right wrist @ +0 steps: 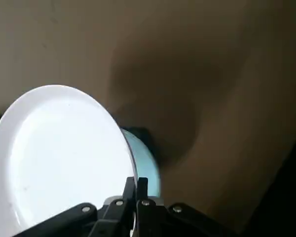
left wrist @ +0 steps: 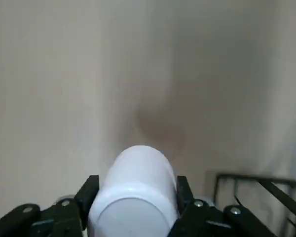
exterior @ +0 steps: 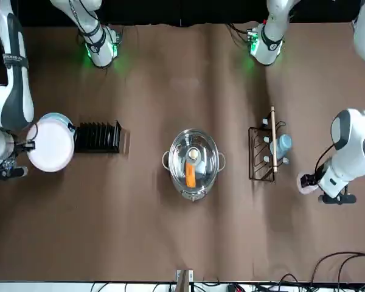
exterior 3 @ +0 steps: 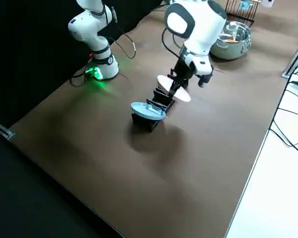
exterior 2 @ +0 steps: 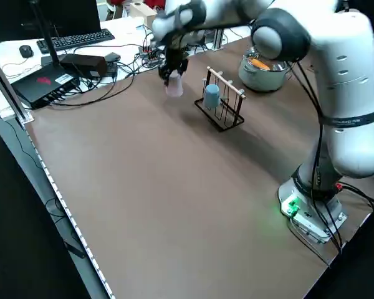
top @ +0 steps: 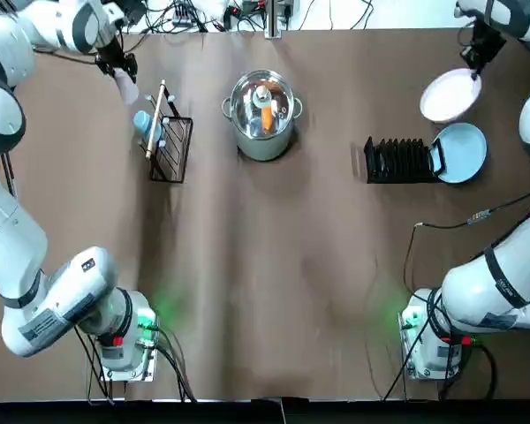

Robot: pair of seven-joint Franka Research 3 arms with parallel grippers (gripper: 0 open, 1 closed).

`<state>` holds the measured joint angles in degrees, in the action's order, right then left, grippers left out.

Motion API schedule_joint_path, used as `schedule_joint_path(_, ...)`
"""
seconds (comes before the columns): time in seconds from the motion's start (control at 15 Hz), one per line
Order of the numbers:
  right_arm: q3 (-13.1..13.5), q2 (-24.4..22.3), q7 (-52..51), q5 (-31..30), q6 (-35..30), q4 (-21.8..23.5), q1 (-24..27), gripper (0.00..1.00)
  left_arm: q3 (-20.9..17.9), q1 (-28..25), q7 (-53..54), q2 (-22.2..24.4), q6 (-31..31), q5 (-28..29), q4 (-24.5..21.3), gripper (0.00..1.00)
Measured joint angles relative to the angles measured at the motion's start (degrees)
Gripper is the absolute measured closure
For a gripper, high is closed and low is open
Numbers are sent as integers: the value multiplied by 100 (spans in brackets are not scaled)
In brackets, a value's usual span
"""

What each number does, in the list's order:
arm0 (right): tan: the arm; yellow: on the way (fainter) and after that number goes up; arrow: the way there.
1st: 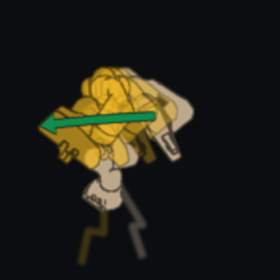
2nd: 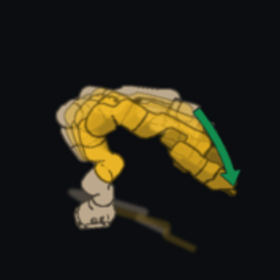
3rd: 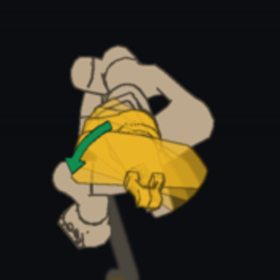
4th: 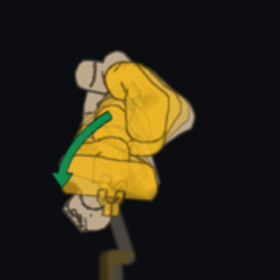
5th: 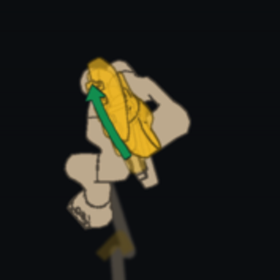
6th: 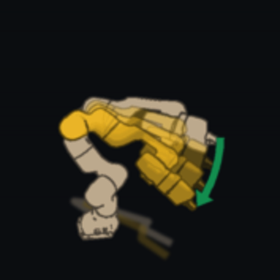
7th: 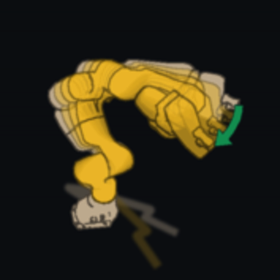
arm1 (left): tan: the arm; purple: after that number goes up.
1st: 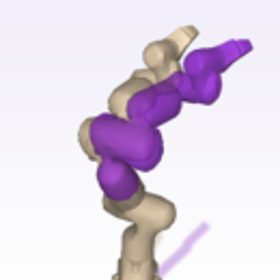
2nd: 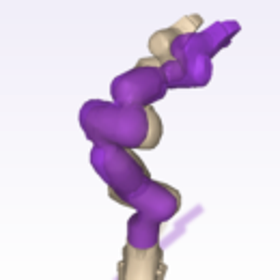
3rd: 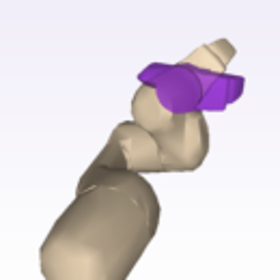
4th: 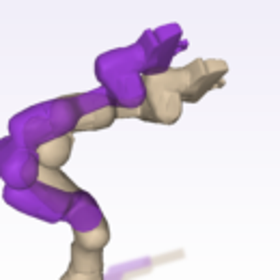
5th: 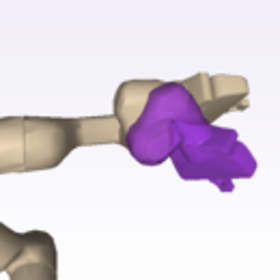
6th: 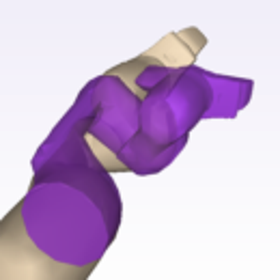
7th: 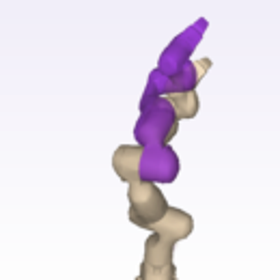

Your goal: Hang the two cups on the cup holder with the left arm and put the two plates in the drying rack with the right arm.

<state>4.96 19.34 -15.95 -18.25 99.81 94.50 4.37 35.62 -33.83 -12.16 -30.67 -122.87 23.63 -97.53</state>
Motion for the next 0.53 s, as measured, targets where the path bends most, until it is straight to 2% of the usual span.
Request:
schedule_joint_path(0.2,-36,-1,-300,-1044,190,306,-13,96,526,-238,-664,464,674,-36,-54,32)
schedule_joint_path(0.4,-70,-1,-303,-1571,600,829,-252,96,1284,-744,-1314,608,832,-213,-333,32)
schedule_joint_path(0.53,-76,-6,-253,-1931,691,1062,-459,96,1501,-837,-1683,614,824,-225,-499,32)
